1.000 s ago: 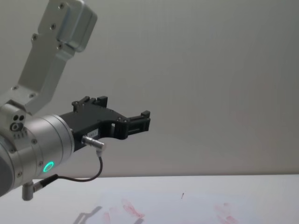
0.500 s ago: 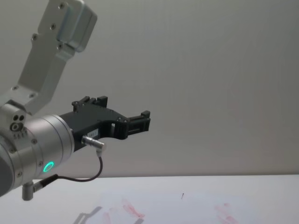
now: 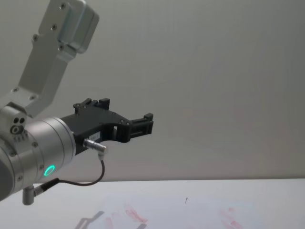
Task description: Use the one hand to pick up the stamp and affix it onto the A4 paper.
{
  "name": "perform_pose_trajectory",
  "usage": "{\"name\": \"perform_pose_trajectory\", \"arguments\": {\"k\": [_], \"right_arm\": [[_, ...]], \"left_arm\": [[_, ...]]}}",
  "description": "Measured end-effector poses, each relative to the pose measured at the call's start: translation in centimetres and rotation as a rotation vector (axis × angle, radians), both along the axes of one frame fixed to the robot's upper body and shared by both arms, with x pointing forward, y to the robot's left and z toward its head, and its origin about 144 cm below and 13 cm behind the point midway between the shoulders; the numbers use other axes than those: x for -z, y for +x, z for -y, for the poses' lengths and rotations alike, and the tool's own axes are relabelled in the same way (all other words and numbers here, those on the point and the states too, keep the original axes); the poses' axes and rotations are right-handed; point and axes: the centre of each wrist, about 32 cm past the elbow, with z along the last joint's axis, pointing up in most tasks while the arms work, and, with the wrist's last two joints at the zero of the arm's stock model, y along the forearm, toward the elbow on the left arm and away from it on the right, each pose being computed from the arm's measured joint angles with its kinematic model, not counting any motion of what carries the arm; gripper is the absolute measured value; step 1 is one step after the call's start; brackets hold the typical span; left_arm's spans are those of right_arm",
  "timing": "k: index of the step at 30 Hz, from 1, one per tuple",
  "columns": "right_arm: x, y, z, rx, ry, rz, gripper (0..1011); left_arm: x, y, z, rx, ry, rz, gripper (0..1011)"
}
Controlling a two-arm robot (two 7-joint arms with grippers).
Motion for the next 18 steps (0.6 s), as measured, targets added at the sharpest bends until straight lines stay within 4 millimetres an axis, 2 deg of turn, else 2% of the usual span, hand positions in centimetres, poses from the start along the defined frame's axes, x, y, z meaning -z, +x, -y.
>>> {"name": "perform_pose_trajectory", "arguments": {"k": [3, 7, 8, 13, 18], "right_arm": [[0.06, 0.0, 0.0, -0.001, -0.003, -0.005, 755], [0.09, 0.01, 0.0, -0.003, -0.006, -0.008, 654], [0.09, 0.01, 0.0, -0.003, -0.006, -0.008, 595], [0.13, 0.01, -0.01, -0.004, -0.008, -0.012, 476], [0.16, 0.01, -0.02, -0.005, -0.009, -0.013, 275]], "left_arm": [[0.0, 0.0, 0.0, 0.0, 0.0, 0.0, 1001], [0.0, 0.0, 0.0, 0.0, 0.0, 0.0, 1001], [0.0, 0.0, 0.0, 0.0, 0.0, 0.0, 1001], [0.0, 0.0, 0.0, 0.0, 0.0, 0.0, 1001], [0.0, 0.0, 0.0, 0.0, 0.0, 0.0, 1001]]}}
